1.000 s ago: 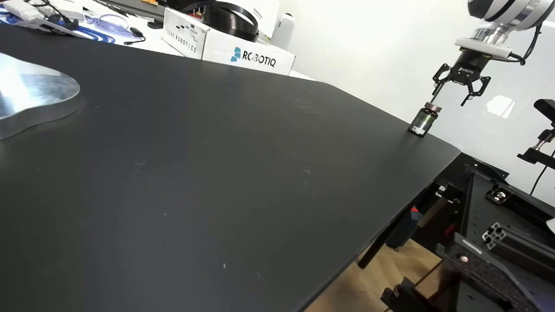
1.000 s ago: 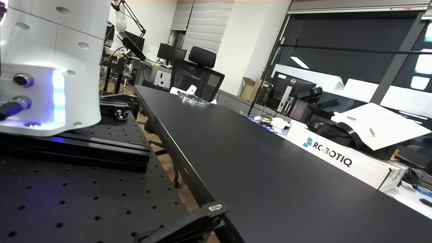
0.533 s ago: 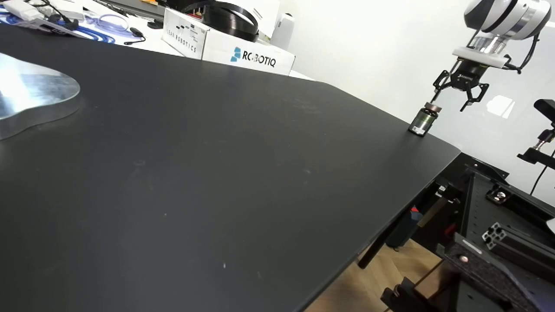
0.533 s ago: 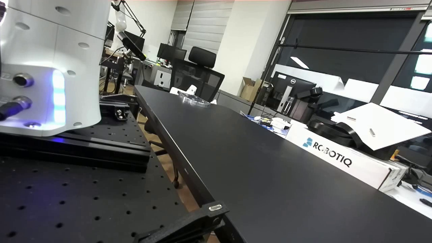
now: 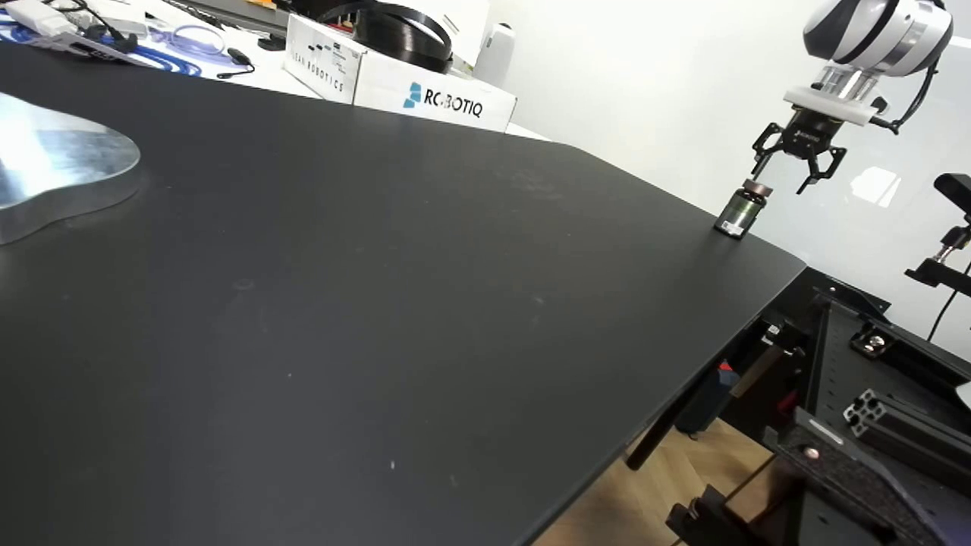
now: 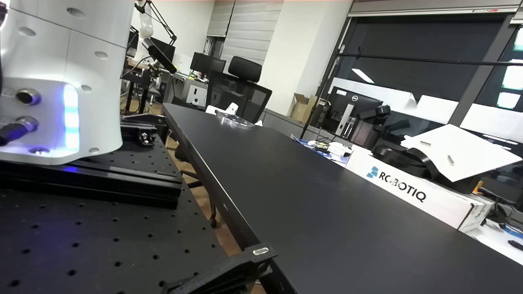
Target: Move the black bottle to the left
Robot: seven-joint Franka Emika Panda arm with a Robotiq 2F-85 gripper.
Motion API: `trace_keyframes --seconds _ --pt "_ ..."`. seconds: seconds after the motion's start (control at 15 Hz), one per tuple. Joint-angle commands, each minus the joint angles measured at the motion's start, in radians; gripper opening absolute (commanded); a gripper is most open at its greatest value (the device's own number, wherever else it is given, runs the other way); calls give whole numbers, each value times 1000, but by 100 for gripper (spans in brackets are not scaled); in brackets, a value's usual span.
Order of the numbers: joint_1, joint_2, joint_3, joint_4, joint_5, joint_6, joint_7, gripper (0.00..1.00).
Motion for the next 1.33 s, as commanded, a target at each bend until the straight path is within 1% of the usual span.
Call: trace_keyframes --seconds 0.0,0.33,0.93,1.0,1.07,1.27 --pt "-8 6 16 17 34 41 -3 100" --pt "2 -2 31 -7 50 45 -2 100" --pt "38 0 52 -44 37 47 6 100" --pt "42 3 52 -47 34 49 8 75" --pt "47 2 50 -51 31 47 10 75" --pt "71 -35 40 -65 15 10 24 53"
